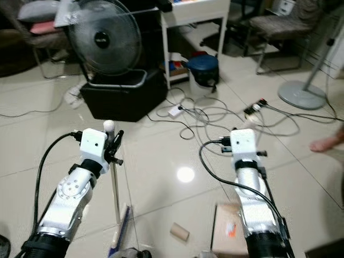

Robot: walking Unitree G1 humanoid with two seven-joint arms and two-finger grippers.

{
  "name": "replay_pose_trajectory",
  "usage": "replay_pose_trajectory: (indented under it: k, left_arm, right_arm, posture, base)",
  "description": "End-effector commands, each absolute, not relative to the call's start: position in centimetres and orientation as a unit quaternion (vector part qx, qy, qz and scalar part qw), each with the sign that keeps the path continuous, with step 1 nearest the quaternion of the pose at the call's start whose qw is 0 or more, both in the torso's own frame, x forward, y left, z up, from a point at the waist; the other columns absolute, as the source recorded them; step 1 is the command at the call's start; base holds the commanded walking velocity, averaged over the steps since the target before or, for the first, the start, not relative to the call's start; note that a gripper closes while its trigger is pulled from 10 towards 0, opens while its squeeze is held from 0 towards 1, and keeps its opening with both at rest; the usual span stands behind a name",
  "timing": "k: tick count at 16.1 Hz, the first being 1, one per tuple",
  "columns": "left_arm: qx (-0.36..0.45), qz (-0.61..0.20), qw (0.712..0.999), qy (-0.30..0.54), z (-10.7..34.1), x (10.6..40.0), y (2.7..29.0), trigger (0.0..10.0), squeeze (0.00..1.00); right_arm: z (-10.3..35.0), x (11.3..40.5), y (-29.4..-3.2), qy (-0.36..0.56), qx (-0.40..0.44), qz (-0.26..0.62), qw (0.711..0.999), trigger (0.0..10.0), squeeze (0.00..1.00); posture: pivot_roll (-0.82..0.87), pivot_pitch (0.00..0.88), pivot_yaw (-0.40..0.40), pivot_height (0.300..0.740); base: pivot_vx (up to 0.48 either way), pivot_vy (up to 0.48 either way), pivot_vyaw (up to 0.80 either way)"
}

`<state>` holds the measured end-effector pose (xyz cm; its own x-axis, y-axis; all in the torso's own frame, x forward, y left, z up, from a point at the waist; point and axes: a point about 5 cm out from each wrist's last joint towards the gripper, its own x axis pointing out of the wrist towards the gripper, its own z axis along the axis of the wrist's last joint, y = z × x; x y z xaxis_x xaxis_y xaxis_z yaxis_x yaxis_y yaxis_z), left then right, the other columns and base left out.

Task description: Sweep floor

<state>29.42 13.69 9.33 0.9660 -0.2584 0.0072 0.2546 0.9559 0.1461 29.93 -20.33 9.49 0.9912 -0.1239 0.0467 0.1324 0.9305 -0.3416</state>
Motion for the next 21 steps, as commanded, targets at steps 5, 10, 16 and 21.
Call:
replay_pose_trajectory:
  k: [5,10,16,21]
  left_arm:
    - [0.086,-0.13,0.987,-0.031,9.2,30.2,12.9,10.0,0.0]
    - [0.092,-0.149,0.984,-0.023,8.1,30.3,11.4,10.0,0.0]
    - [0.038,-0.157,0.987,-0.015,8.0,31.0,8.6,10.0,0.0]
    - [-0.028,-0.105,0.994,-0.004,7.9,31.7,9.3,10.0,0.0]
  right_arm:
    - [8.0,31.2,-15.4,-0.034,-0.173,0.055,0.983,10.0,0.0]
    - [6.8,31.0,-10.8,-0.045,-0.165,0.125,0.977,10.0,0.0]
    - [7.5,31.3,-8.4,-0.063,-0.094,0.127,0.985,10.0,0.0]
    - [7.6,31.4,-7.9,-0.071,-0.077,0.125,0.987,10.0,0.0]
  posture:
    - [-0.02,0.191,0.083,0.74]
    - [-0.03,0.223,0.083,0.74]
    - [-0.04,0.233,0.079,0.74]
    - [-0.04,0.23,0.079,0.74]
  base:
    - [0.0,0.0,0.0]
    - [0.0,0.0,0.0]
    - [0.0,0.0,0.0]
    - [0.0,0.0,0.0]
